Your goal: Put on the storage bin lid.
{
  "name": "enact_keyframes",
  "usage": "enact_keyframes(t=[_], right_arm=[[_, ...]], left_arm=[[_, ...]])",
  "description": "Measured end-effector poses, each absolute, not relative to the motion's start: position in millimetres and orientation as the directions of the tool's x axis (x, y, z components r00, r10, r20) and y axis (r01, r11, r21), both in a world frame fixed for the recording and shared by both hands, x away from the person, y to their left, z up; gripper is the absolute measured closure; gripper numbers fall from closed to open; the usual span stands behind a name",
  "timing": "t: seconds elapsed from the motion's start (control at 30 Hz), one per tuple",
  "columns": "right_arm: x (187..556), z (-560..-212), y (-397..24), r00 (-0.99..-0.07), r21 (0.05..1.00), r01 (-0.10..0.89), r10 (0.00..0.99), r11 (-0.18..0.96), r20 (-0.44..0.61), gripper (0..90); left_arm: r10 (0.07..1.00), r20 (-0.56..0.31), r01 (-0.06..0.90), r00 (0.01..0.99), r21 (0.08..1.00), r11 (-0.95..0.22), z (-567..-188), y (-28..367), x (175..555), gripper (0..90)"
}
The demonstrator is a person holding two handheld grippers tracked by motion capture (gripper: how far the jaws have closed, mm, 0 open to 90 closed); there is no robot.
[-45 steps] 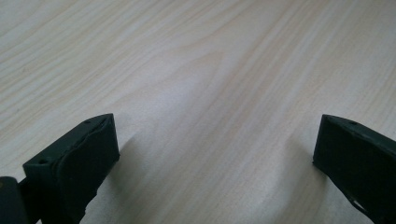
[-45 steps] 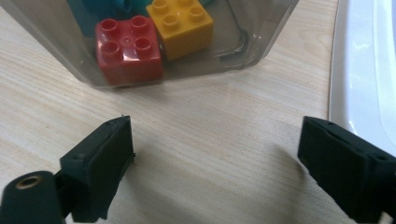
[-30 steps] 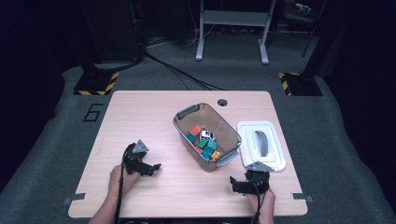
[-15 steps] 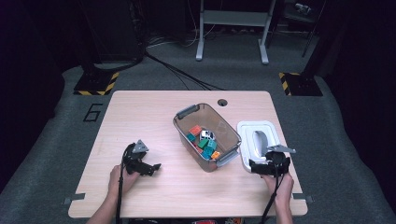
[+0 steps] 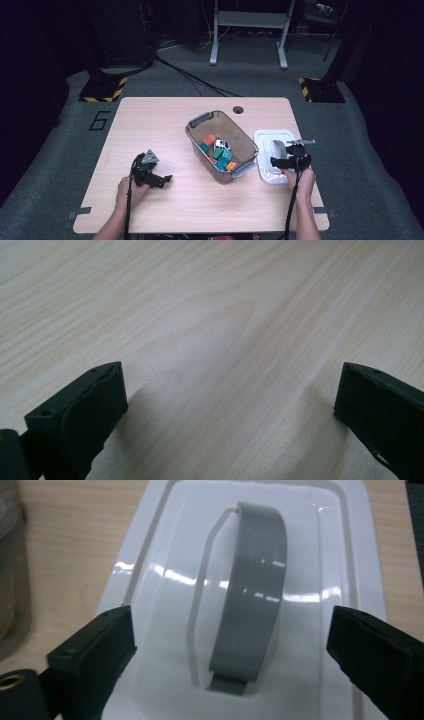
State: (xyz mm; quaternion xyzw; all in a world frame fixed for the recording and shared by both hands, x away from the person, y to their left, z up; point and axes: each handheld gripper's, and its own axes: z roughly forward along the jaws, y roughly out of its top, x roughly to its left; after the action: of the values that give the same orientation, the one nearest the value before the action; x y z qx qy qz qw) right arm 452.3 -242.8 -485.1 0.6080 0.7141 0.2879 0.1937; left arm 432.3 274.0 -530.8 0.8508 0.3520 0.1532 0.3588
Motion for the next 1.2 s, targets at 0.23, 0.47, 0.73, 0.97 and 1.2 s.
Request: enact_keyframes(t=[0.23, 0.47, 0.73, 0.97, 1.2], right_arm=[[474, -481, -245, -0.138, 0.615, 0.786, 0.988, 0.067, 0.070, 44.6], [483, -481, -245, -0.113, 0.601, 0.795, 0.993, 0.079, 0.020, 65.2], [477, -475, -244, -0.108, 0.599, 0.794, 0.994, 0.100, -0.023, 67.2], [474, -469, -241, -0.149, 0.589, 0.792, 0.986, 0.161, -0.070, 67.3], [474, -468, -244, -0.177, 0.592, 0.785, 0.982, 0.181, -0.066, 67.3]], left_arm=[[0.712, 0.004, 0.496, 0.702, 0.714, -0.494, -530, 274, 433, 0.3], [0.714, 0.004, 0.498, 0.700, 0.714, -0.493, -530, 274, 433, 0.3], [0.715, 0.006, 0.500, 0.699, 0.712, -0.494, -530, 274, 433, 0.2], [0.716, 0.005, 0.501, 0.699, 0.711, -0.494, -530, 274, 433, 0.2], [0.716, 0.005, 0.501, 0.698, 0.711, -0.494, -530, 274, 433, 0.1]])
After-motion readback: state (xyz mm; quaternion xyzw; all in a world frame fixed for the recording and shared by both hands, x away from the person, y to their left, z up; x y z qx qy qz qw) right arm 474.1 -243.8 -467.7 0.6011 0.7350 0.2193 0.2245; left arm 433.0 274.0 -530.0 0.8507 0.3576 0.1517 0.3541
